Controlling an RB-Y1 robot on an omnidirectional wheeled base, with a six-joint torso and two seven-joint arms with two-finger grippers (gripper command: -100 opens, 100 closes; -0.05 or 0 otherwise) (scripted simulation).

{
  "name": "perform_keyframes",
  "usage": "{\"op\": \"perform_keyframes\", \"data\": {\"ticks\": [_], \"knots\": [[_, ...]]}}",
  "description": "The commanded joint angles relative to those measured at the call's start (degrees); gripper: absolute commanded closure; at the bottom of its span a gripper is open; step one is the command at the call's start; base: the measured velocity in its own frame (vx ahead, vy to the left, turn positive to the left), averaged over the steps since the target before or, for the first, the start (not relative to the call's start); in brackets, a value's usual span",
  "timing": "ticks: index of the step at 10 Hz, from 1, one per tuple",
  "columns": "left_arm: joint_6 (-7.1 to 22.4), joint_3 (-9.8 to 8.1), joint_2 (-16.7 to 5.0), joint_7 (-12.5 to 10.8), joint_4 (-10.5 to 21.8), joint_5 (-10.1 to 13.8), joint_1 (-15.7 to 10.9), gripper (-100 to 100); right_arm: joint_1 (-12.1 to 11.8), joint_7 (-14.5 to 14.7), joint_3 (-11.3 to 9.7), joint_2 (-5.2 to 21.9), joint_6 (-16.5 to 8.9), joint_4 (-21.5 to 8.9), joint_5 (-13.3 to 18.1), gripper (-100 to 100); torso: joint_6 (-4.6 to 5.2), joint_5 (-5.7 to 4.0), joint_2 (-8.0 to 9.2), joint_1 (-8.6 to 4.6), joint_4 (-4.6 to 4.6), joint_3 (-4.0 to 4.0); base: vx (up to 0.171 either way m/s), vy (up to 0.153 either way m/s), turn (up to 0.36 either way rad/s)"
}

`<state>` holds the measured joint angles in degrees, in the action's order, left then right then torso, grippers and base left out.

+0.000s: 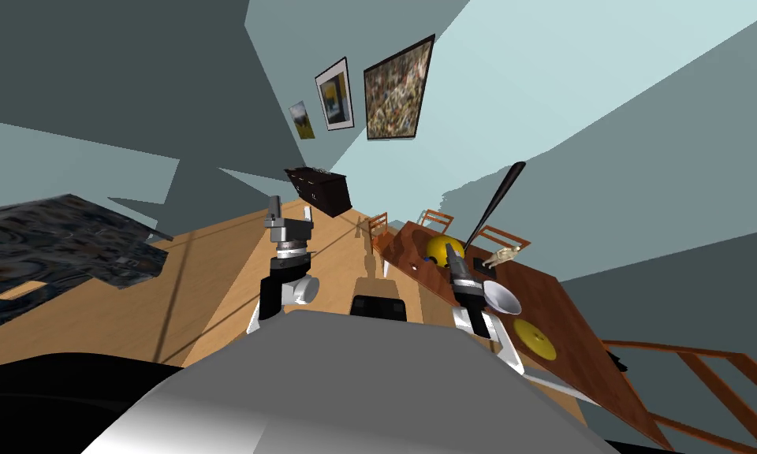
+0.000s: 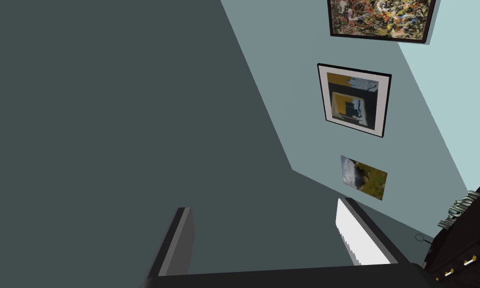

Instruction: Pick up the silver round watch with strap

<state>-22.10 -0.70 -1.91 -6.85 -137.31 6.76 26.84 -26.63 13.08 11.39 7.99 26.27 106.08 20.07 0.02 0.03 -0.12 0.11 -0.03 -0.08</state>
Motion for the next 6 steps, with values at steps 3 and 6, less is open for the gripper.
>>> {"op": "perform_keyframes", "data": {"ticks": [3, 6], "knots": [[0.00, 0.00, 0.00, 0.00, 0.00, 0.00, 0.00, 0, 0.27, 3.10, 1.80, 0.94, -0.02, -5.52, 5.40, -100, 0.00, 0.00, -0.03, -0.01, -0.01, -0.02, 0.050, 0.025, 0.144], [0.00, 0.00, 0.00, 0.00, 0.00, 0.00, 0.00, 0, 0.45, 6.04, 3.58, 1.80, 0.02, -10.81, 9.66, -100, -0.02, 0.00, -0.05, 0.02, -0.01, -0.02, 0.059, 0.030, 0.182]]}}
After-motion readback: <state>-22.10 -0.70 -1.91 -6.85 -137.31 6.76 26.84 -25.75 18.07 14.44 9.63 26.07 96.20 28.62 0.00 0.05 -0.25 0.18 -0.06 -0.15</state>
